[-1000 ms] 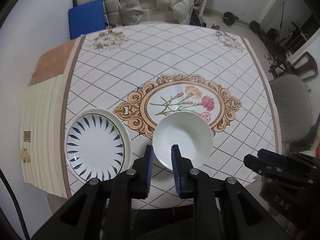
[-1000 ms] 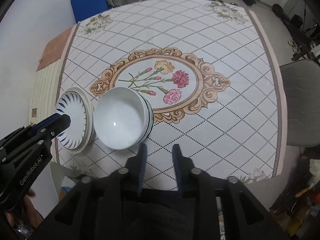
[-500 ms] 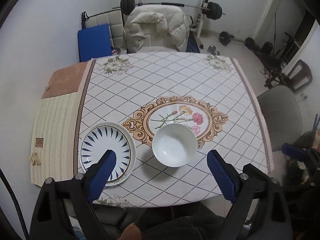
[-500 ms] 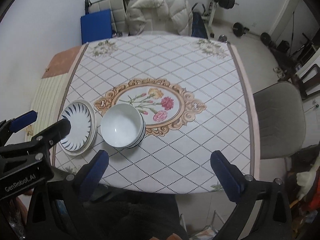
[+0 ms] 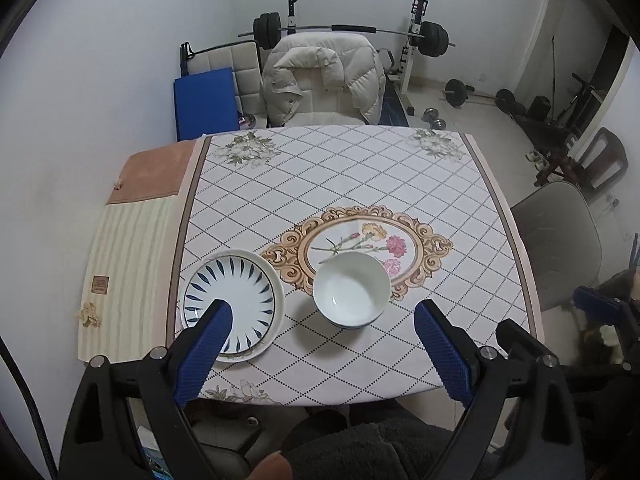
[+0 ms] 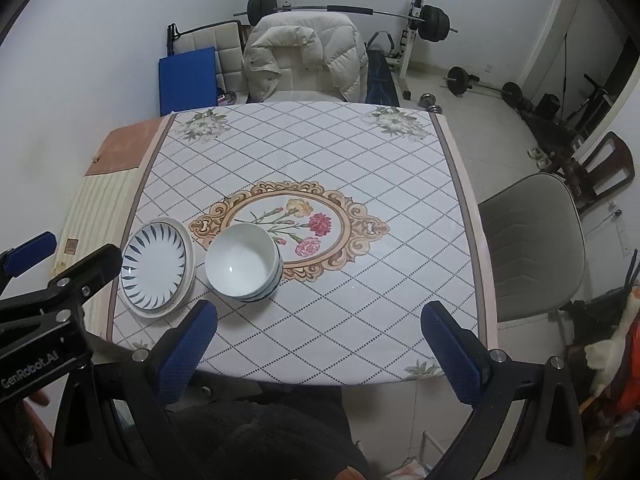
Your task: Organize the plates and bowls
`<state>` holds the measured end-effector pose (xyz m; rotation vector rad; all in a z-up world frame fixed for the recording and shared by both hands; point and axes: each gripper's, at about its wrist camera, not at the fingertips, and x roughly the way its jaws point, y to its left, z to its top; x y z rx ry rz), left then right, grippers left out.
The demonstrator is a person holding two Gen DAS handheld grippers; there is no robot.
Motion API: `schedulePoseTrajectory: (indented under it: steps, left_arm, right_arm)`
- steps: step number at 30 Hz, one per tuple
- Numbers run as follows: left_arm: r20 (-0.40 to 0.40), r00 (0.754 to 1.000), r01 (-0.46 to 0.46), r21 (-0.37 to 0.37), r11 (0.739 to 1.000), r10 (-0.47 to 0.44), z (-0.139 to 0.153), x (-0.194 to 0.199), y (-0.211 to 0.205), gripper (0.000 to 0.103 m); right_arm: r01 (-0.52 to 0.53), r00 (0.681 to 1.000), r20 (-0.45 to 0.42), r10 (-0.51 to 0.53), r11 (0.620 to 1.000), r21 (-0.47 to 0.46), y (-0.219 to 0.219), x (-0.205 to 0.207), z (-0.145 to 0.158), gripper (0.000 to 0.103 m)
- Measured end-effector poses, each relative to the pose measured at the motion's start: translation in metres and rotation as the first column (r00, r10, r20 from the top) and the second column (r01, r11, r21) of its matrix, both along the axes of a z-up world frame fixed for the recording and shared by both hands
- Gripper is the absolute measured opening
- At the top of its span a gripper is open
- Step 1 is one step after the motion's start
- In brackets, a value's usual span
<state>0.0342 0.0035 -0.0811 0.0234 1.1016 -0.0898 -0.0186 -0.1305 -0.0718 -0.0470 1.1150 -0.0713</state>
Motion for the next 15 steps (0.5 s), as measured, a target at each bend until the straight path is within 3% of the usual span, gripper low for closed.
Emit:
schedulePoseTrajectory:
  steps: [10,12,15]
  left_arm:
    - [-0.026,1.0,0.006,-0.019,1.0,-0.007,-0.012,0.009,-0.004,0.094]
    - [-0.009,1.0,0.019,-0.013,1.0,-0.019,-0.016,0.014,-0.005,0.103]
    - [-0.01,0.999,0.037,-0.044,0.998,-0.038,-0.03,0.026,-0.002,0.103]
  right_arm:
    - [0.006,0.999,-0.036,-0.005,1.0,0.009,-0.006,0.008,-0.011,0.103]
    - [0.003,0.999,-0.043,-0.002,1.0,0.016,-0.008,0.014,-0.016,0.103]
    - [0.004,0.998,-0.065,-0.002,1.0,0.029,-0.015,0.03,-0.032,0.103]
